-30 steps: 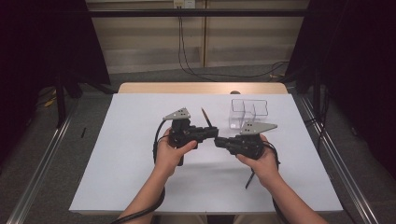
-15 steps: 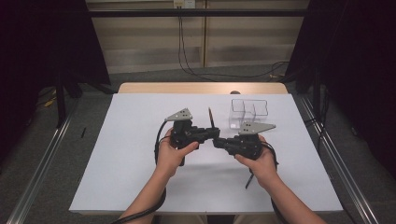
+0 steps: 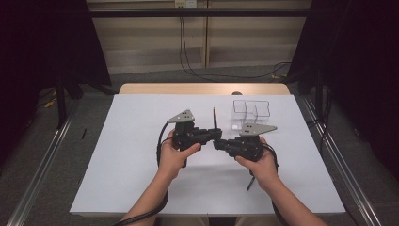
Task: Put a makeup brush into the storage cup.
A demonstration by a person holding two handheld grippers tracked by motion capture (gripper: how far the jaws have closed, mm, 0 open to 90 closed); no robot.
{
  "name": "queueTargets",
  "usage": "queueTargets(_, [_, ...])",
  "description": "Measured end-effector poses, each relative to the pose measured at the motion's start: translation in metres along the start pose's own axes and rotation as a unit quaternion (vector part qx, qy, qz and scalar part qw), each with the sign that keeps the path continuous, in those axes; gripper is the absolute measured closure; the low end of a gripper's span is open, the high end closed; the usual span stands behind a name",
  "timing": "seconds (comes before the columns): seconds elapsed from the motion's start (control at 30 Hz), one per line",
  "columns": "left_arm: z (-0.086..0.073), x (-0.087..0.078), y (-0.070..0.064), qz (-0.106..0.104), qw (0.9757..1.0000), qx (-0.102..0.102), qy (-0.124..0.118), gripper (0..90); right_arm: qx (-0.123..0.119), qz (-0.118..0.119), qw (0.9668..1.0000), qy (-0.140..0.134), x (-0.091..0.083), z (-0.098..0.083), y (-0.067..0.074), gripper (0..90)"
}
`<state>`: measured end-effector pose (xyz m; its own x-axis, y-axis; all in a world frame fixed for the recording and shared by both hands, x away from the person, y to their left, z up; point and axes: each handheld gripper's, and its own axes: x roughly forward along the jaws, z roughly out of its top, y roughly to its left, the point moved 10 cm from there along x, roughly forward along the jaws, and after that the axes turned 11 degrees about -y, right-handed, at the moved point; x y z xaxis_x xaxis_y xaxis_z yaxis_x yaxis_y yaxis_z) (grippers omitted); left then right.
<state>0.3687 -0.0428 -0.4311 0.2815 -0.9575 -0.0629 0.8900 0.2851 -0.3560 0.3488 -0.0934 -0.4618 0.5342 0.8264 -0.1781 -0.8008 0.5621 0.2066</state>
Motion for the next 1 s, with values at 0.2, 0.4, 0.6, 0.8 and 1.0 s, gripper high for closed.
queueTargets(0.2, [-0.001,0.001,-0.001,-0.001,1.0000,0.002,0.002,83.8,0.002,0.004,1.0000,-0.003,0.001,0.000,0.002,82.7])
queueTargets(0.4, [-0.002,-0.002,0.002,0.005,1.0000,0.002,0.005,83.8,0.011,-0.002,0.9998,-0.013,-0.002,0.004,-0.002,75.3])
queueTargets(0.6, [0.002,-0.006,0.004,0.008,1.0000,0.004,0.001,83.8,0.007,-0.014,0.9998,-0.014,-0.005,0.006,-0.006,58.8])
queueTargets(0.8, [0.004,-0.011,0.008,0.016,0.9998,0.007,-0.001,83.8,0.008,-0.011,0.9997,-0.023,-0.008,0.008,-0.008,40.0])
queueTargets(1.0, [0.005,-0.015,0.011,0.024,0.9997,0.006,-0.001,83.7,0.012,-0.014,0.9996,-0.023,-0.012,0.011,-0.011,22.1])
